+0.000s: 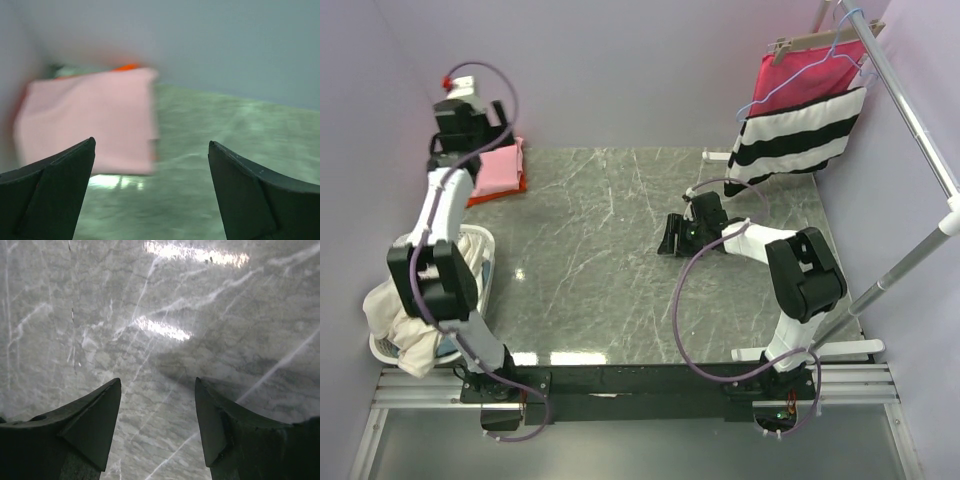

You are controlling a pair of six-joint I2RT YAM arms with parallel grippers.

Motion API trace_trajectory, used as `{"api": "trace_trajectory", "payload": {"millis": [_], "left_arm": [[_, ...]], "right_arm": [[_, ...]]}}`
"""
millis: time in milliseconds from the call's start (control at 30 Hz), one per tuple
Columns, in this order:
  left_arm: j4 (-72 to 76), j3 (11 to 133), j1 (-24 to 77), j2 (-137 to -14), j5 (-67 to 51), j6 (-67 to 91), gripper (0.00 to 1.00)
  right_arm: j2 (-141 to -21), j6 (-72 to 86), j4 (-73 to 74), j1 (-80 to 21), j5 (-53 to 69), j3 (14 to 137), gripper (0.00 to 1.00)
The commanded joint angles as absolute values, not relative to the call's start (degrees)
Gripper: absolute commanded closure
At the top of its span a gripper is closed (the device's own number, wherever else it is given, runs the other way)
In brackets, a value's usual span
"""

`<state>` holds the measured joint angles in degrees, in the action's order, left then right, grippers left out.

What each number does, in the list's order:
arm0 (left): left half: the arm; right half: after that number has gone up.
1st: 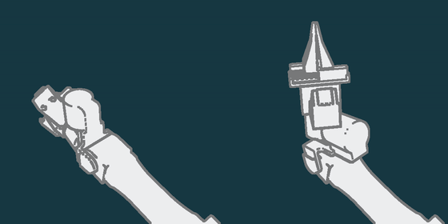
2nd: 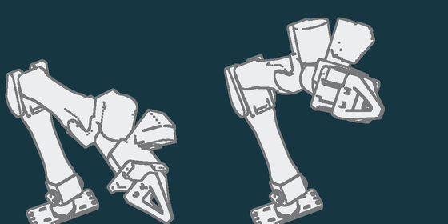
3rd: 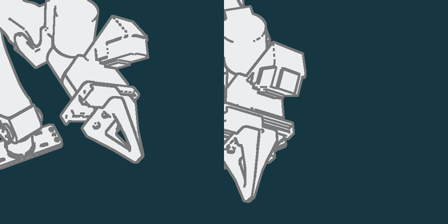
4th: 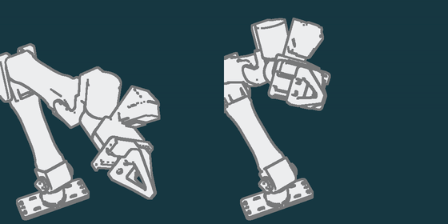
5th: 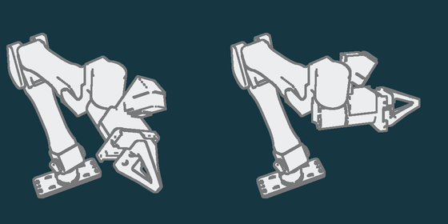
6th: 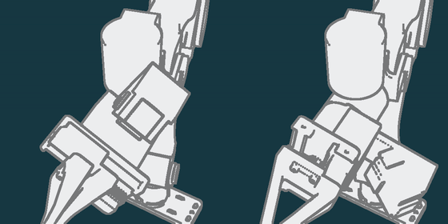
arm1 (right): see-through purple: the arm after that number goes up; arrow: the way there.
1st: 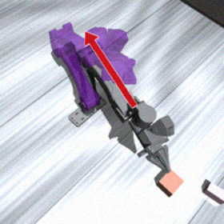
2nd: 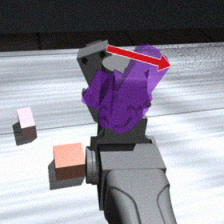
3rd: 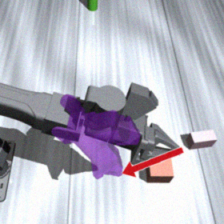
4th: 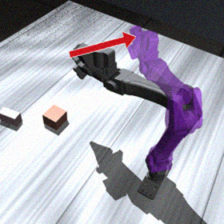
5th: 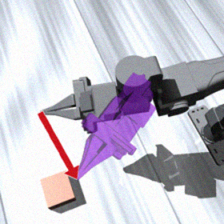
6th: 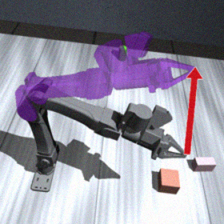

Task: Fold and stack the t-shirts
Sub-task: Put the neatly folded tshirt into the corner of the board with the left arm

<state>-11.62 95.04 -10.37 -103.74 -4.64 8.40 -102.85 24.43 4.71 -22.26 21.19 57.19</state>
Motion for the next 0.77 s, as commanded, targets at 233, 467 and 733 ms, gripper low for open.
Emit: {"api": "trace_trajectory", "payload": {"millis": [233,467,733], "left_arm": [[-1.23,68.92,17.12,-80.70,5.87,19.23,0.01],[-1.14,51.26,21.53,-69.36,9.66,25.31,0.01],[-3.34,41.76,25.40,-60.66,18.36,29.61,0.00]], "right_arm": [[-86.23,19.95,7.12,-24.87,1.52,52.30,0.29],[-76.74,20.92,4.93,-24.96,-6.49,47.38,0.00],[-73.65,21.71,2.29,-25.14,-12.65,44.12,0.00]]}}
